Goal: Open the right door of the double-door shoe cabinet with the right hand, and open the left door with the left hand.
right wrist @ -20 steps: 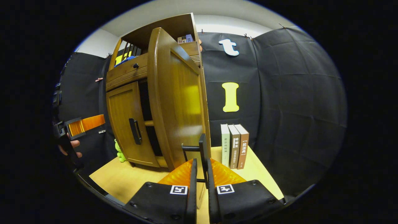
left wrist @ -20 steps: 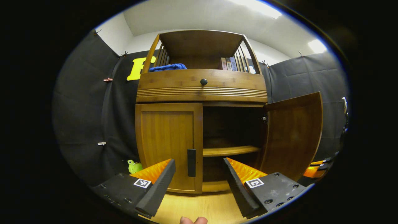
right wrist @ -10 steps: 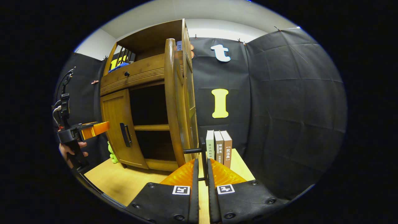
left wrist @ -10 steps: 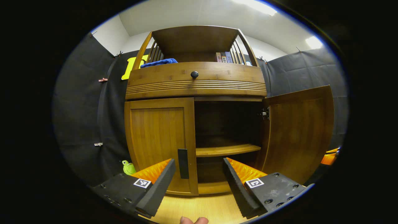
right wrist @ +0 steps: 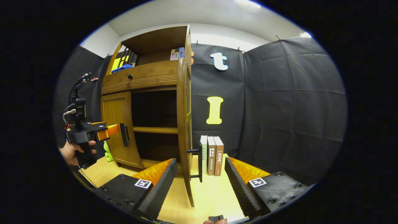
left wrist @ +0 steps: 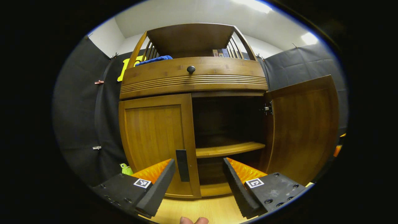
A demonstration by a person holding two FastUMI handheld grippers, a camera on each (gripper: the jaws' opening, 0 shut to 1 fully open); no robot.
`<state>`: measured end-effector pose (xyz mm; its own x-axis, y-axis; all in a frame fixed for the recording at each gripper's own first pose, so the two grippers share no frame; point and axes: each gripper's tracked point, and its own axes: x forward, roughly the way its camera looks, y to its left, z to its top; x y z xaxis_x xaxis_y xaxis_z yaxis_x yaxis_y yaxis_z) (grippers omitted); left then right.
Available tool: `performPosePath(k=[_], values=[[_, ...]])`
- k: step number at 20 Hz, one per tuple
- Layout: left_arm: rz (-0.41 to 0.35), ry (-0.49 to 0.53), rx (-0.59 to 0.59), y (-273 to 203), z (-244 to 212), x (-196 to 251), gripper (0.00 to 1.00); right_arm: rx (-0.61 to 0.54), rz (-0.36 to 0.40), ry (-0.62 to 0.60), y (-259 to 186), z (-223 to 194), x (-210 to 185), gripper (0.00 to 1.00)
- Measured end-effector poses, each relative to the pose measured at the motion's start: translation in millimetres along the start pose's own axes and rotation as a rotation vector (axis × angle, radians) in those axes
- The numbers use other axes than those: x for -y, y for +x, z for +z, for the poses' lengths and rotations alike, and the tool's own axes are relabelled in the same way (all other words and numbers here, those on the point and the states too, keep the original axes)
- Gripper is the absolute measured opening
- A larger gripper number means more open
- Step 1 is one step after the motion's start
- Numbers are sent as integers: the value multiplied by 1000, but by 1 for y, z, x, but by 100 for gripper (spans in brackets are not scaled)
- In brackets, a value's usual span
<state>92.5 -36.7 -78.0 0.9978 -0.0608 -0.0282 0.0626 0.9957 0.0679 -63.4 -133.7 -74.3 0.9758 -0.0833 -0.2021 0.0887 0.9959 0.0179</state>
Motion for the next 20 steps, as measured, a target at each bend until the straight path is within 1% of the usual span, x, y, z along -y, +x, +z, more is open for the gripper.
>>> performPosePath(k=[1,2,3,5,6,7,8,10,12,13,14,15,18,19,20], values=[[2,4,-4,5,-4,-3,95,-30,15,18,-9,-6,-7,97],[4,9,-9,11,-9,-5,95,-23,7,29,-17,-1,-8,98],[6,16,-12,18,-13,-7,95,13,-4,31,-23,10,-7,94],[9,23,-26,33,-26,-14,95,37,4,16,-29,21,-17,98],[14,24,-40,40,-35,-19,94,43,3,15,-30,23,-20,98],[21,22,-46,48,-39,-24,97,48,7,22,-31,26,-23,98],[31,17,-49,55,-42,-28,96,50,12,35,-31,29,-28,98],[54,-6,-58,69,-48,-41,89,53,19,51,-34,35,-38,98],[69,-37,-65,83,-53,-49,85,56,27,52,-36,37,-47,98],[72,-50,-66,92,-55,-53,83,58,28,49,-36,36,-50,98],[73,-62,-68,100,-59,-54,82,56,33,44,-36,37,-55,98],[69,-73,-72,106,-62,-55,78,56,38,42,-34,38,-60,98],[72,-76,-81,120,-68,-57,69,52,58,54,-28,44,-79,98],[71,-71,-82,124,-72,-55,64,51,68,63,-27,46,-84,98],[73,-66,-88,128,-74,-56,62,53,73,70,-25,48,-89,98]])
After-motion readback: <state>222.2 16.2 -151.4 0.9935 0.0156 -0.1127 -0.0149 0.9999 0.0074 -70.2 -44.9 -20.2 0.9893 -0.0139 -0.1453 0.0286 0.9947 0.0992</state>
